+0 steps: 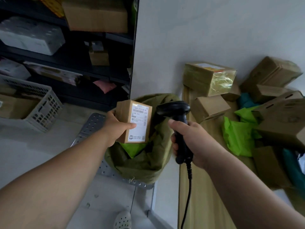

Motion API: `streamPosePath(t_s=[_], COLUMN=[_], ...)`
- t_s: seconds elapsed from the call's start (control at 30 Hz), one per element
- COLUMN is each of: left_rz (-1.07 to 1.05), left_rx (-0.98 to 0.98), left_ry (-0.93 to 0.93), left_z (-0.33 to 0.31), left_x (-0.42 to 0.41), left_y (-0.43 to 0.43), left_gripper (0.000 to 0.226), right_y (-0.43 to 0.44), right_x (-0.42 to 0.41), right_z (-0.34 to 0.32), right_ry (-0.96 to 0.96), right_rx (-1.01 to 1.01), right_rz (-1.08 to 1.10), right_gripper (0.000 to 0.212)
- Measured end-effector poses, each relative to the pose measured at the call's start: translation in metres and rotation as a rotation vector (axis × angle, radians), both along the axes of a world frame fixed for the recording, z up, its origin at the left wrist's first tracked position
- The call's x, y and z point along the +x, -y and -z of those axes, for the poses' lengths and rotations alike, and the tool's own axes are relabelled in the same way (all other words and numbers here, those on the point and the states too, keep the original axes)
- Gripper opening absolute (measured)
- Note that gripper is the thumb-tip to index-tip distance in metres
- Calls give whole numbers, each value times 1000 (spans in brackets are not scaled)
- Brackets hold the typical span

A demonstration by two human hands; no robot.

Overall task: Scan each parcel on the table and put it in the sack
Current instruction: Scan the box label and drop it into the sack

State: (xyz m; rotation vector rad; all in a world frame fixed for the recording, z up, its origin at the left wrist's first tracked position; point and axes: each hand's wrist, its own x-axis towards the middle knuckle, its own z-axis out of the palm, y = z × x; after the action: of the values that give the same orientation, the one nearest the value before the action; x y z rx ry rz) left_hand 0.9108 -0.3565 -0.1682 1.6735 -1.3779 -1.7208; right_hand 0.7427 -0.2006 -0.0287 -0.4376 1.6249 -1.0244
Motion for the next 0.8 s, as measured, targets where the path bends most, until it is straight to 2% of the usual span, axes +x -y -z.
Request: streamPosePath(t_s=[0.1, 0.23, 0.37, 0.6, 0.8], left_rz=[20, 41, 72, 229, 441], left_rx=[73, 102, 74, -132, -362], left_ry=[48, 154, 169, 146, 228], left_z=[24, 45, 47, -5, -67], left_x=[-9, -19, -21, -34, -88], left_y=[0, -2, -12, -59, -147], left_gripper=[91, 77, 81, 84, 81], right_y=[-4, -11, -22, -64, -155], right_x=[-4, -9, -13, -26, -60], right_z=[20, 38, 44, 22, -3], right_ry=[4, -4, -11, -18, -147], right_rx=[25, 48, 38, -14, -24], right_rz=[39, 78, 97, 112, 120], right_gripper=[24, 28, 30, 25, 17])
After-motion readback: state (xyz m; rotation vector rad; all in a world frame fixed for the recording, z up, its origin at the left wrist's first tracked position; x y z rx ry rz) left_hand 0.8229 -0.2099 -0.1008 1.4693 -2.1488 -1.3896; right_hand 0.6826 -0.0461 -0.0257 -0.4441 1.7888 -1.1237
